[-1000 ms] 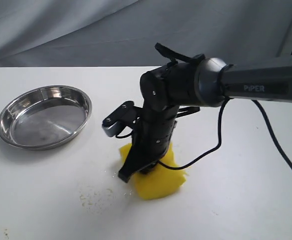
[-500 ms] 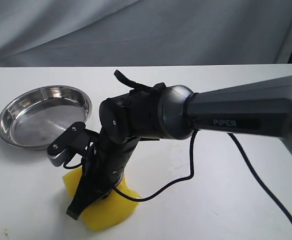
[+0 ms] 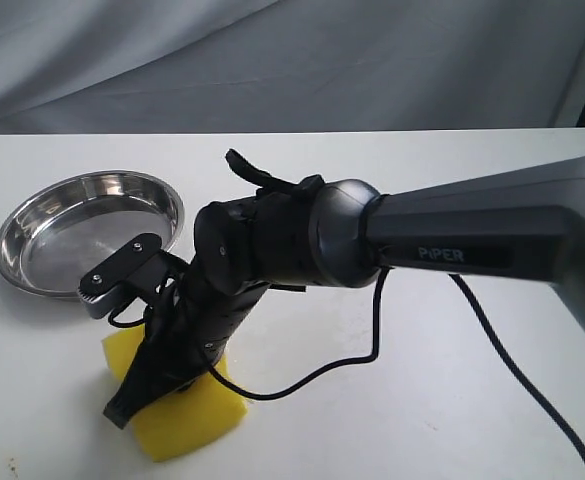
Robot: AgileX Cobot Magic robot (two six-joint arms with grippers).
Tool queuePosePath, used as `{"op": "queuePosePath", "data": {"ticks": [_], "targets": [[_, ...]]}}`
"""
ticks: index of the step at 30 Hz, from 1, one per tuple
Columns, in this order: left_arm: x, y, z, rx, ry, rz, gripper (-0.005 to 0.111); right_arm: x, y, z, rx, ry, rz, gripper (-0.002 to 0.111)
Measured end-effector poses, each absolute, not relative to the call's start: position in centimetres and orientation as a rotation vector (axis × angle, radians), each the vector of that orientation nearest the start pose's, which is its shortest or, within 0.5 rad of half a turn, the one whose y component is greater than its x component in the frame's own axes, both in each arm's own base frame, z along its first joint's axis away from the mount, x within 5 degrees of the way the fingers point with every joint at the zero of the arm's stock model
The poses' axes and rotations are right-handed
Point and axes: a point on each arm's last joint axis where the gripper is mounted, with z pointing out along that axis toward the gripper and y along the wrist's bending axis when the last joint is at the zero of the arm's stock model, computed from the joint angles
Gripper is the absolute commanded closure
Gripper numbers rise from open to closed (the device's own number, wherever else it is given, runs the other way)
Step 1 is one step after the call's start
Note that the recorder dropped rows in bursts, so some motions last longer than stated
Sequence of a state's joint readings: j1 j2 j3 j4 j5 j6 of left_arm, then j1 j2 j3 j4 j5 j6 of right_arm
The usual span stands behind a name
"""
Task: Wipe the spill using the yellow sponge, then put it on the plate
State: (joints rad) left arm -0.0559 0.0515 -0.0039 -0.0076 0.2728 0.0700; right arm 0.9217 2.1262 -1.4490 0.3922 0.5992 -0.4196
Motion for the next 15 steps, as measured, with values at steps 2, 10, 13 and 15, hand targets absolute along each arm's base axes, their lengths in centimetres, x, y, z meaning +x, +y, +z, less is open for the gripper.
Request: {"op": "queuePosePath", "data": {"ticks": [2,10,13,15], "targets": [[5.8,-0.3,18.7,0.108,1.801,0.003,0.107,25.0,36.2,14.1,-1.405,2.408,0.522,0.098],[5.8,-0.3,18.7,0.108,1.801,0.003,0.107,25.1,36.3,15.2,-1.380,2.353,0.524,0.098],[5.8,-0.3,18.7,0.108,1.801,0.003,0.107,25.1,36.2,17.4,-1.356,2.291,0.534,0.098],[5.8,-0.3,18.7,0.108,1.801,0.003,0.107,25.1,36.1,18.9,-1.345,2.244,0.537,0.098]]}}
